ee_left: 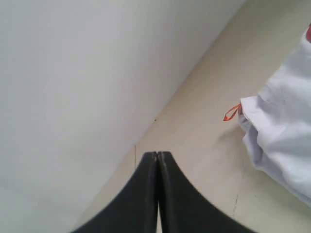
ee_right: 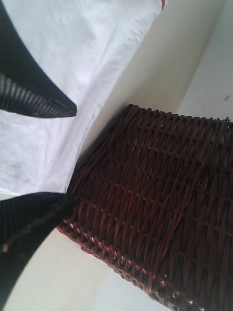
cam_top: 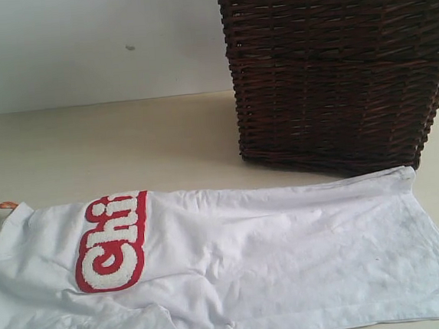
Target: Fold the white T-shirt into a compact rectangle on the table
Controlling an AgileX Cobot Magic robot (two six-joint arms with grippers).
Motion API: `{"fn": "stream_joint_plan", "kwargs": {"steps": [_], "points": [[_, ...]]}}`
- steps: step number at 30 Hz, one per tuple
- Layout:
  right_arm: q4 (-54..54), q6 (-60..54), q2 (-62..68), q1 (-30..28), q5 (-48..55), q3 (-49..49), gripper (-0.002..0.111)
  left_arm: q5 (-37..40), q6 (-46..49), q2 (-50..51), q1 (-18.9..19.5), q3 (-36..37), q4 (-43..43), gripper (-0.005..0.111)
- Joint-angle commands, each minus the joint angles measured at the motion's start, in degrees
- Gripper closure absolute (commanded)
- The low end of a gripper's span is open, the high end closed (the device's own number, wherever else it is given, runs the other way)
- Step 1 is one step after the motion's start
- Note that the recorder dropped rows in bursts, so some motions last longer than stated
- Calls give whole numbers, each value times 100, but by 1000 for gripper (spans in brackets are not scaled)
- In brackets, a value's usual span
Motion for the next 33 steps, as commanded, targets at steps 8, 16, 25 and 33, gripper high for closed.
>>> {"fn": "stream_joint_plan", "kwargs": {"steps": [8,16,25,33], "points": [[-900,1057,-7,18,-734,258,61,5,-42,-33,0,17,-19,107],[-934,2908,-41,18,-1011,258,61,5,-42,-33,0,17,-19,107],[-1058,2597,-29,18,-605,258,61,5,-42,-33,0,17,-19,107],[-533,2834,-127,-82,-1695,258,61,5,-42,-33,0,17,-19,107]]}}
